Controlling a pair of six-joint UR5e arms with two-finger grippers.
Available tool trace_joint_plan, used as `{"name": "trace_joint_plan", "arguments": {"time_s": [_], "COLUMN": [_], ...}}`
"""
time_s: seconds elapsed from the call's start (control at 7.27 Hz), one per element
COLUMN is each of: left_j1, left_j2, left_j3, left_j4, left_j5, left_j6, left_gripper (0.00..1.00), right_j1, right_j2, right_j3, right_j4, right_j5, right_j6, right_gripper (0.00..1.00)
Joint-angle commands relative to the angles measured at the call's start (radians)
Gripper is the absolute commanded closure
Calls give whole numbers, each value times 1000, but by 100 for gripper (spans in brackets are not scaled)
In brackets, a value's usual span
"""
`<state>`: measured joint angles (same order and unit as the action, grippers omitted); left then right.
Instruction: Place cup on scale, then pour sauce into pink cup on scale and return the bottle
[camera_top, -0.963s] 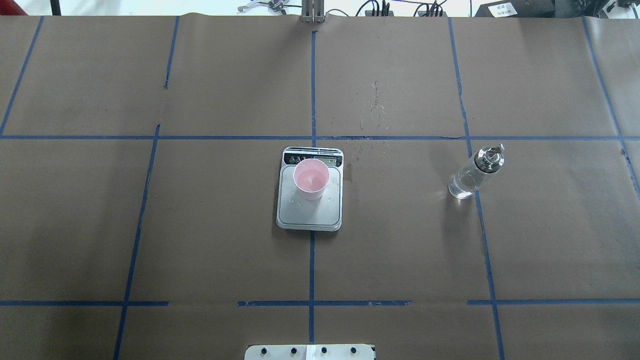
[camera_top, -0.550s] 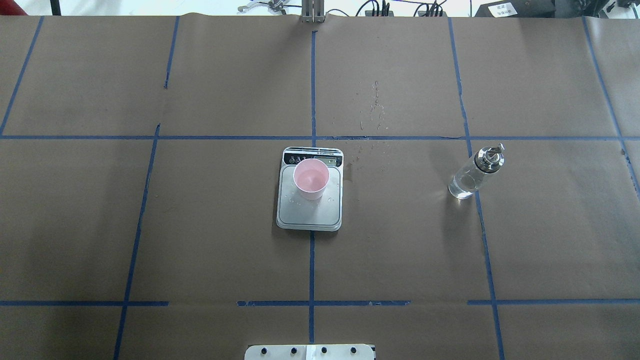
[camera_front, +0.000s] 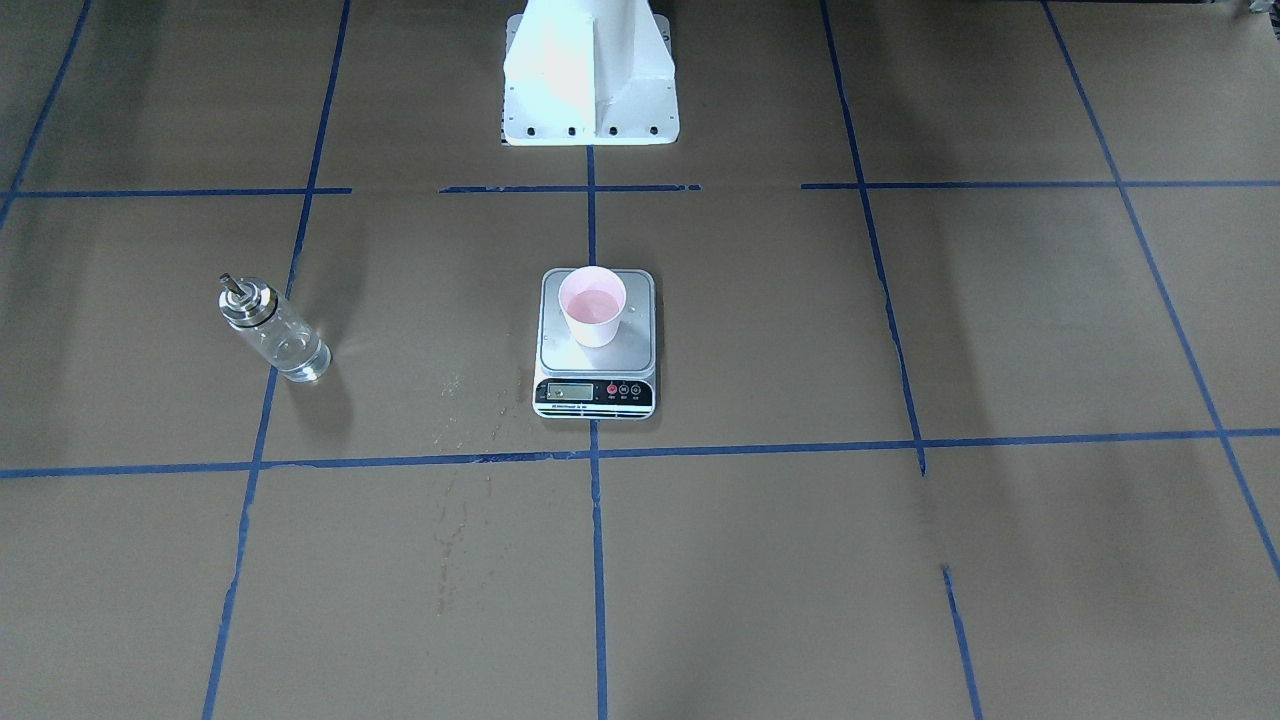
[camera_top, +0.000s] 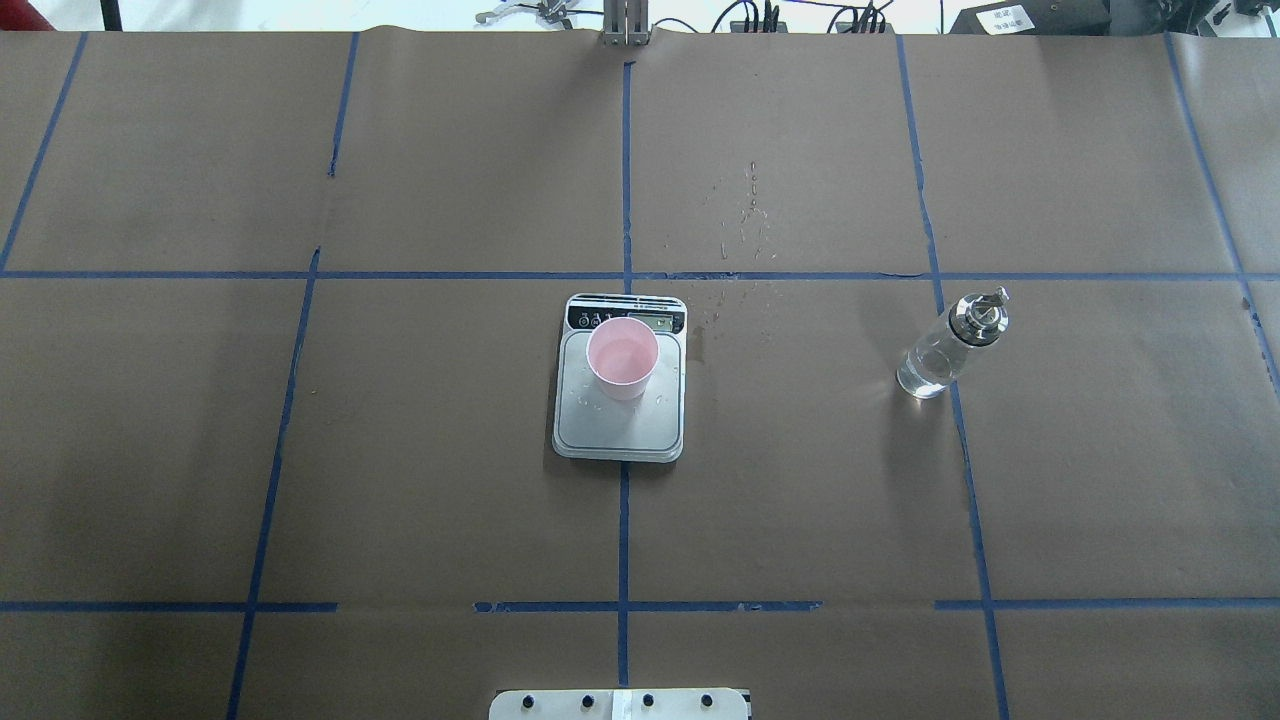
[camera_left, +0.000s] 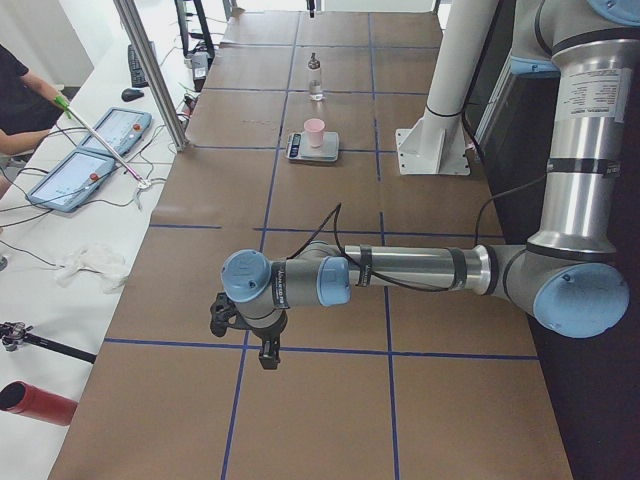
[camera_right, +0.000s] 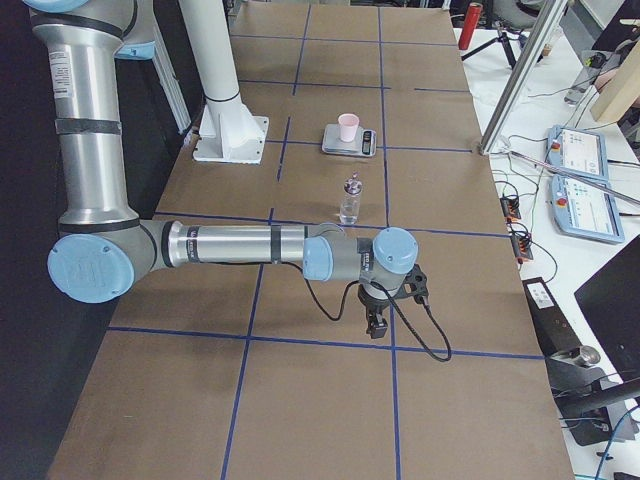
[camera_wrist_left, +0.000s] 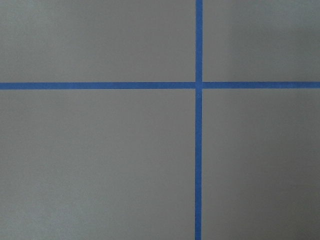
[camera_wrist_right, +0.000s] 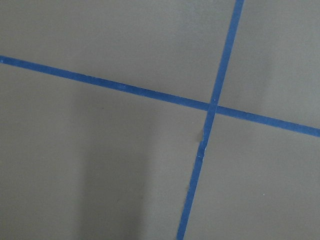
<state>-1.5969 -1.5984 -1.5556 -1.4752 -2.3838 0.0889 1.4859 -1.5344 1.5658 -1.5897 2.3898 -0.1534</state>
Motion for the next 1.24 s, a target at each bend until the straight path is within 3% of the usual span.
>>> {"name": "trace_joint_plan", "arguments": {"time_s": [0.0,1.1], "left_j1": [0,3], "left_j2": [-9,-11], "left_j3": [2,3], "left_j4": [-2,-30], "left_j5": [0,1], "left_j6": [0,2], "left_gripper": [0,0], "right_j1": [1,-1], "right_j2": [-3,-4], "right_j3": [5,0], "right_j4": [2,4], "right_j5": [9,2], "right_j6": [0,-2], "right_gripper": [0,0]}}
